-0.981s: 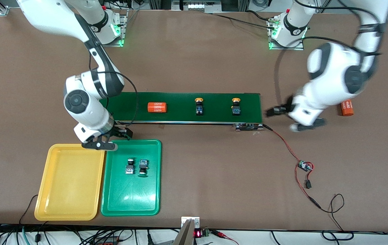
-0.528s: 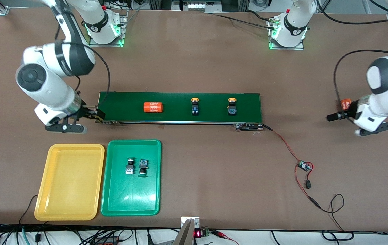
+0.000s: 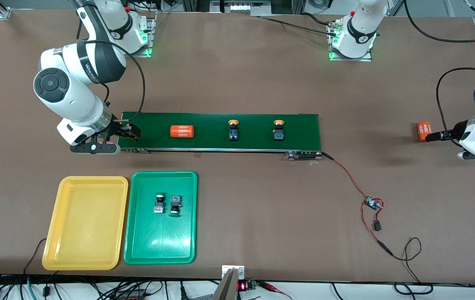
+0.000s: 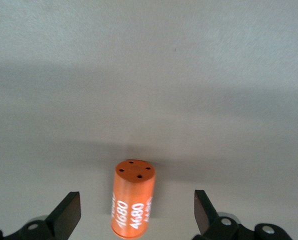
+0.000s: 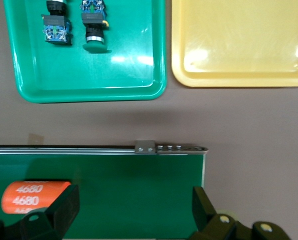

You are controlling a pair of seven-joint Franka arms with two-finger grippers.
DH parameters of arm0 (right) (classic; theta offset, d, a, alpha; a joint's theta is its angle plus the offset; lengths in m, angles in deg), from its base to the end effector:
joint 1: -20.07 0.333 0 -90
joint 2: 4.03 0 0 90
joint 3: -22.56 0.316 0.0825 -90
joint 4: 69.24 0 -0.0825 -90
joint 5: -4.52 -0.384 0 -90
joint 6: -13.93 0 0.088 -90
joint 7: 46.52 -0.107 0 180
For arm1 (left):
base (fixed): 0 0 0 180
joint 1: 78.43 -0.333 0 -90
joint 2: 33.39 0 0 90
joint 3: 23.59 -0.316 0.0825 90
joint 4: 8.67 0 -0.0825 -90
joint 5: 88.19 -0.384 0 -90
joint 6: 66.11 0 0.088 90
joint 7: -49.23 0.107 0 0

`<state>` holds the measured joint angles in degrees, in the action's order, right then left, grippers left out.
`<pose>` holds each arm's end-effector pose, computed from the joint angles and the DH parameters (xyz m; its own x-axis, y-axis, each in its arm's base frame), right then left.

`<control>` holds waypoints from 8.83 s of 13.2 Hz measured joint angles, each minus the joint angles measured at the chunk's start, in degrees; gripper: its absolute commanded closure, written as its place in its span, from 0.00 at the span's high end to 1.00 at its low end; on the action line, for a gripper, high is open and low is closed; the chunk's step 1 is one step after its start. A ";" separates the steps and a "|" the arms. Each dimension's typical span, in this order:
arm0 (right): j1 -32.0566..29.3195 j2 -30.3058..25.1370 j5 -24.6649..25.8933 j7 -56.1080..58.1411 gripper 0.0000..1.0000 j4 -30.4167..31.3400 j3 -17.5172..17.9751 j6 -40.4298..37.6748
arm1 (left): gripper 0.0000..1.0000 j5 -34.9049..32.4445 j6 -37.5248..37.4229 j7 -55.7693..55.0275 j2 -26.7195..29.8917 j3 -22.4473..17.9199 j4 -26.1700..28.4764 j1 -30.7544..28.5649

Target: Sort buttons by color to trays

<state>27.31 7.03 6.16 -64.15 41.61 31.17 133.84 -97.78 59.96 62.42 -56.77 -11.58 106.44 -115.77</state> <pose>0.5739 0.1582 0.3856 0.9993 -0.0187 -0.0323 -0.0186 -0.9998 0.0057 0.5222 0.2557 0.2388 0.9732 0.1031 -0.2053 0.1091 -0.9939 0.0177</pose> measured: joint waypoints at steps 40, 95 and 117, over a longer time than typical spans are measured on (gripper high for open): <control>22.24 16.19 0.78 -30.09 0.00 -1.63 -0.67 19.21 | 0.00 -0.48 -0.26 51.30 3.31 19.57 0.88 33.31; -13.67 28.91 -3.95 17.76 1.00 -34.64 -4.29 -16.22 | 1.00 10.86 -31.30 -18.70 19.39 -9.66 -24.72 32.76; 19.31 -0.18 -4.49 -22.19 1.00 13.76 -2.11 18.76 | 1.00 10.86 -33.23 -18.76 20.26 -9.75 -23.12 31.27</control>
<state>46.62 6.84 1.67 -86.34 55.37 29.06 152.60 -86.92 26.73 43.66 -36.51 -21.33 83.31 -84.51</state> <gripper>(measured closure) 0.000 0.000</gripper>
